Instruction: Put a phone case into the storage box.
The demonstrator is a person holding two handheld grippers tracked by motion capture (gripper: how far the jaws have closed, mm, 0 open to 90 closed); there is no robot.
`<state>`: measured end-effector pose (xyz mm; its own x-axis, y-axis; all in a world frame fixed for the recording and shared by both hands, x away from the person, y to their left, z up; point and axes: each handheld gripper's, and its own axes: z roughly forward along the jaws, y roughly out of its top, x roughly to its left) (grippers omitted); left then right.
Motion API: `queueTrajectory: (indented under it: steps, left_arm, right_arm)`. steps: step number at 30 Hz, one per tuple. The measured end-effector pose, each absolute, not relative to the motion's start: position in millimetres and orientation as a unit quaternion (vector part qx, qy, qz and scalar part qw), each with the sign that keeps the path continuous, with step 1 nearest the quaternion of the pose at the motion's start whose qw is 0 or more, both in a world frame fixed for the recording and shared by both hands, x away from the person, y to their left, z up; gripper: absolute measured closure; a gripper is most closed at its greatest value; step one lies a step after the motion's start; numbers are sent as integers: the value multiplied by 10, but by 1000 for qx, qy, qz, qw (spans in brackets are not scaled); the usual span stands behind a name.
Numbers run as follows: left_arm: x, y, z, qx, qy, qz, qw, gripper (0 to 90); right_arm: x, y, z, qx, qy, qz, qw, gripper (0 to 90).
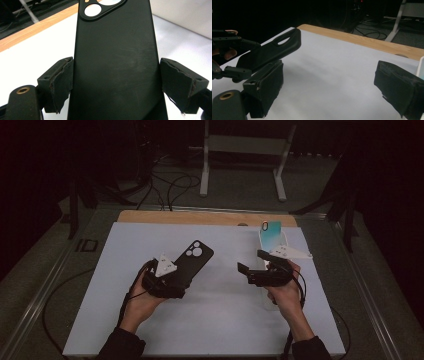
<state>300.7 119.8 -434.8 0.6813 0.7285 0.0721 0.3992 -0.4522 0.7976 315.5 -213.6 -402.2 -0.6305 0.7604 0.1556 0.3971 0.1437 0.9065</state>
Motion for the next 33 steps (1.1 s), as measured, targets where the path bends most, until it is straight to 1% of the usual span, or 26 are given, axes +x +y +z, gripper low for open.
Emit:
queueTrajectory:
  steps: [10, 24, 30, 33]
  left_arm:
    - [3005, 1095, -4351, 830, 329, 204, 402, 153]
    - [2931, 953, -4275, 830, 304, 210, 417, 153]
    - [2889, 880, -4225, 830, 291, 212, 426, 153]
    - [2880, 844, -4204, 829, 287, 213, 431, 153]
  right_arm:
    - [3223, -2055, -4031, 395, 739, 521, 160, 88]
    - [3308, -1847, -4056, 390, 748, 522, 124, 89]
    - [3318, -1759, -4067, 392, 748, 525, 102, 89]
    - [3313, -1707, -4063, 392, 748, 527, 91, 120]
